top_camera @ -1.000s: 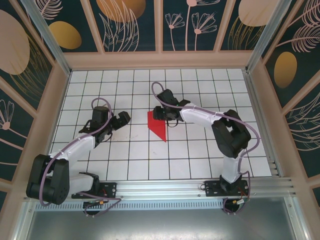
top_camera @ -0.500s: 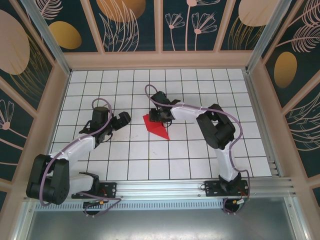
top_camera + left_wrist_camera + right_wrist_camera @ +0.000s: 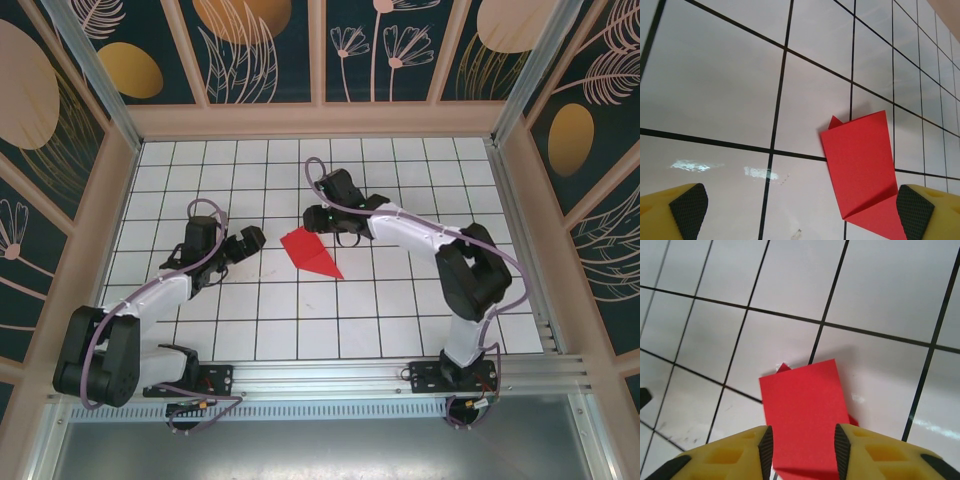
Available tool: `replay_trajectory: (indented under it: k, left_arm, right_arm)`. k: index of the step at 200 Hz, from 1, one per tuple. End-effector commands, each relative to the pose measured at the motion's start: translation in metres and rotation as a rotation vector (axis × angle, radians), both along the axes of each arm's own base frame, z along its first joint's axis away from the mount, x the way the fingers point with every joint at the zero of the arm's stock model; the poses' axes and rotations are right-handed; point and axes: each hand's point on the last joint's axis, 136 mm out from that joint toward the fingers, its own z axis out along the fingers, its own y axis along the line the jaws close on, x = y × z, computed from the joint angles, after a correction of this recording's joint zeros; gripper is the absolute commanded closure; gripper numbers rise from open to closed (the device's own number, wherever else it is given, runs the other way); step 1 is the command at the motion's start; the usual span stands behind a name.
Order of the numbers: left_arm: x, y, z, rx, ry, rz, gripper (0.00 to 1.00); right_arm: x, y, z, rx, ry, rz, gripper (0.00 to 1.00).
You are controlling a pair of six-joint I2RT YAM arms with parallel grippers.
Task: Fold a paper plane with a square sheet of paper (pick it up from the middle)
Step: Fold the wing for the fifth time at the center of the table.
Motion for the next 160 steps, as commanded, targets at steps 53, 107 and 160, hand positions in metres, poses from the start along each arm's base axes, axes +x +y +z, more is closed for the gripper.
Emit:
replay_trajectory:
  k: [53,107,160]
  left_arm:
    - [-0.007,-0.026,0.005,-0.132,-0.008,-0.078,0.02]
    - [-0.012,-0.051,-0.001,-0.179,0.011,-0.13,0.02]
    - [-0.018,-0.076,-0.002,-0.259,0.025,-0.168,0.04]
  right_arm:
    - [-0.044,-0.004,-0.057,0.036,0.194,0.065,0.73]
    - [-0.032,-0.018,-0.085,0.025,0.235,0.002,0.72]
    - [-0.034,-0.032,-0.103,0.029,0.283,-0.05,0.72]
